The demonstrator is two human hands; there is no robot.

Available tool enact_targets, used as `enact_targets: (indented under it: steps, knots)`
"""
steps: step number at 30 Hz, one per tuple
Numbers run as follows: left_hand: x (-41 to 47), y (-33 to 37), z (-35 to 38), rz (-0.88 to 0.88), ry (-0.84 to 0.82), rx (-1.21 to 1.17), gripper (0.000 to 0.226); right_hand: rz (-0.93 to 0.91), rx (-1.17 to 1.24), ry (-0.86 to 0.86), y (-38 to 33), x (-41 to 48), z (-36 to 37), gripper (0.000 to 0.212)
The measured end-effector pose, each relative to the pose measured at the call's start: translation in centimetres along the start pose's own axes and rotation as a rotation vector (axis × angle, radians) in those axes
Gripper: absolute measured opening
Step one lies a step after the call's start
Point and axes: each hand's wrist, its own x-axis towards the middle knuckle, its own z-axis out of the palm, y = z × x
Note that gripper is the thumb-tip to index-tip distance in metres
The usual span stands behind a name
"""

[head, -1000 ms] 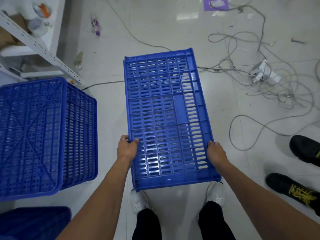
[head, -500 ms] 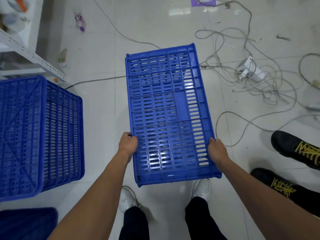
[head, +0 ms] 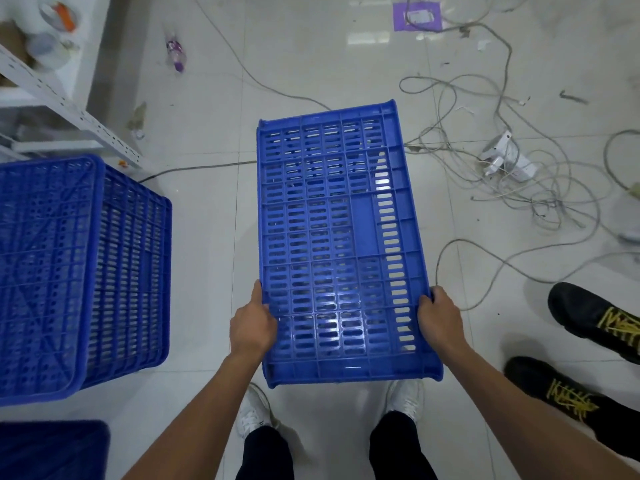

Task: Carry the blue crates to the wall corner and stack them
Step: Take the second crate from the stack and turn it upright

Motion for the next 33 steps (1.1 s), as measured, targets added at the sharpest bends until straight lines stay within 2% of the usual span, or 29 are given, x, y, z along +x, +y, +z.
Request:
enact_targets:
  steps: [5,10,12,14,17,19,21,23,24,26,29,33]
  knots:
    - [1.3,-2.0,-2.0,-0.039,-0.022,0.001,0.073,-0.151,0.004,0.065,-2.1,-4.0,1.7,0.015]
    - [2.7,-4.0,-4.5,-0.189,-0.157,0.063,0.046,-0.253,0.063,-0.023,-4.9,-7.9,3.9,0.021]
    - [2.9,-4.9,-4.9,-0.261,-0.191,-0.037,0.038,-0.292,0.035,-0.037,-5.8,-8.6,5.0,0.021]
    - [2.6,-5.7,-5.3,-0.304,-0.192,-0.163,0.037,-0.323,0.018,-0.057,-7.2,-9.1,6.3,0.031]
    - [1.6,-6.2,-5.9,-0.259,-0.178,-0.218,0.036,-0.376,-0.027,-0.127,-9.5,-9.7,8.4,0.042]
    - [0.8,-6.0,-6.4,-0.213,-0.118,-0.284,0.036,-0.411,-0.090,-0.176,-11.1,-10.2,10.0,0.043]
    - [-0.1,-5.4,-7.2,-0.158,0.022,-0.430,0.036,-0.435,-0.128,-0.226,-12.6,-10.9,11.5,0.045]
    - [-1.2,-4.6,-8.3,-0.122,0.158,-0.635,0.025,-0.456,-0.153,-0.248,-14.2,-11.8,13.3,0.047]
    - [-1.6,-4.1,-9.0,-0.121,0.167,-0.745,0.020,-0.462,-0.164,-0.253,-14.9,-12.3,14.3,0.047]
    - [-2.4,-3.1,-10.1,-0.103,0.104,-0.902,0.016,-0.462,-0.179,-0.258,-16.2,-13.3,16.3,0.048]
    - [-2.8,-2.9,-11.4,-0.071,0.030,-0.949,0.016,-0.417,-0.200,-0.295,-18.1,-14.9,19.5,0.050]
    - [-1.4,-5.1,-12.7,-0.214,-0.042,-1.046,0.023,-0.388,-0.215,-0.366,-19.5,-16.3,22.9,0.044]
